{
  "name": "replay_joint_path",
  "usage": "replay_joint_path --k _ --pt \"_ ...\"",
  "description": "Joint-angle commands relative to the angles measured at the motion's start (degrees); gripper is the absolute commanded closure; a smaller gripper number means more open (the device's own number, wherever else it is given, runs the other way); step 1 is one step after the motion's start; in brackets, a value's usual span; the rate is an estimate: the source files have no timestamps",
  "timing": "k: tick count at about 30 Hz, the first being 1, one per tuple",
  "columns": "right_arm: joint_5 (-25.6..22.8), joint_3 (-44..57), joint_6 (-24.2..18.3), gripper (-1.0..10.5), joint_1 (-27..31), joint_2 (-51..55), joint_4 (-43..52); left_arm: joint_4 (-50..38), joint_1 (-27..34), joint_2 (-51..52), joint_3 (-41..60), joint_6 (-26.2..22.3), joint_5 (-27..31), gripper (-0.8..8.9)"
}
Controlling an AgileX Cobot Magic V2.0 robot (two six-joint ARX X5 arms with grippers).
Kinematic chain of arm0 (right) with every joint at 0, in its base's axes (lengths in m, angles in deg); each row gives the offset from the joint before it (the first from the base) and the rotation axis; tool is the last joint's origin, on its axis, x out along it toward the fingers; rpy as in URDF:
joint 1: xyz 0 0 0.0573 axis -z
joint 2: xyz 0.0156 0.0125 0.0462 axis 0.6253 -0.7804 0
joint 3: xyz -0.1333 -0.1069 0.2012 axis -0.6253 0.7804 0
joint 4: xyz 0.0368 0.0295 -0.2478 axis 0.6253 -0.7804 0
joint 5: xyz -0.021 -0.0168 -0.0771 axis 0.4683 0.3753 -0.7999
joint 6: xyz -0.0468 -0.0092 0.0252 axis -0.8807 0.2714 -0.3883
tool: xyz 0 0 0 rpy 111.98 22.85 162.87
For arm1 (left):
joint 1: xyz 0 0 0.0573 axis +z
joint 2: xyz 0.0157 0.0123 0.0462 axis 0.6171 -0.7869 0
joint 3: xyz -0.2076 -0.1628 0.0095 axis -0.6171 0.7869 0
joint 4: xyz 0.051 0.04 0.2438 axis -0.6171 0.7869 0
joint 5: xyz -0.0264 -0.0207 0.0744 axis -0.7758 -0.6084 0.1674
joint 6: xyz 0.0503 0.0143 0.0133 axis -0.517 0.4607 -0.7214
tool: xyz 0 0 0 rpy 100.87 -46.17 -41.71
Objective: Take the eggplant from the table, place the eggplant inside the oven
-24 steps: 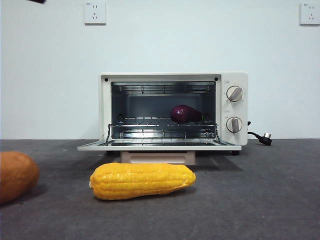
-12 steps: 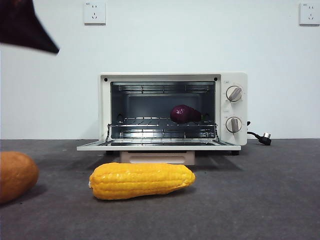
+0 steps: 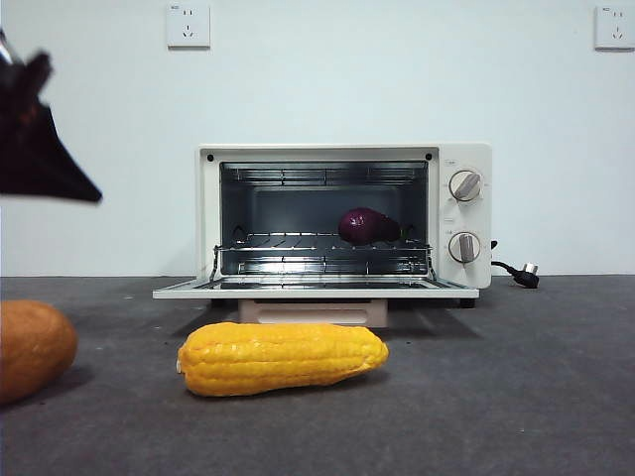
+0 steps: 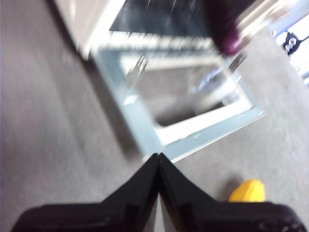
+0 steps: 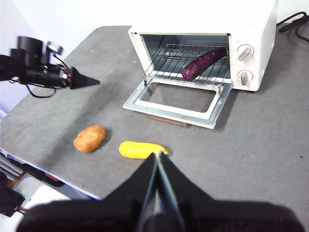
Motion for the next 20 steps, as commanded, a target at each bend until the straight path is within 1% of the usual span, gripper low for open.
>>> replay_joint_path --k 1,4,14,20 --pt "0.0 0.0 0.5 9.6 0.0 0.3 -1.4 -1.0 -0.6 -4.3 0.3 -0.3 -0.8 8.20" --pt "-0.1 0.0 0.6 9.6 0.0 0.3 -1.4 -2.0 -1.1 -7.4 0.3 -1.3 -0.8 8.20" --pt "0.0 0.0 1.3 9.6 0.0 0.3 -1.4 -6.3 -1.7 -14.0 0.3 -1.1 -0.9 8.20" --pt "-0.1 0.0 1.3 9.6 0.0 0.3 -1.4 -8.3 -3.8 -16.2 0.3 -1.0 -1.1 8.20"
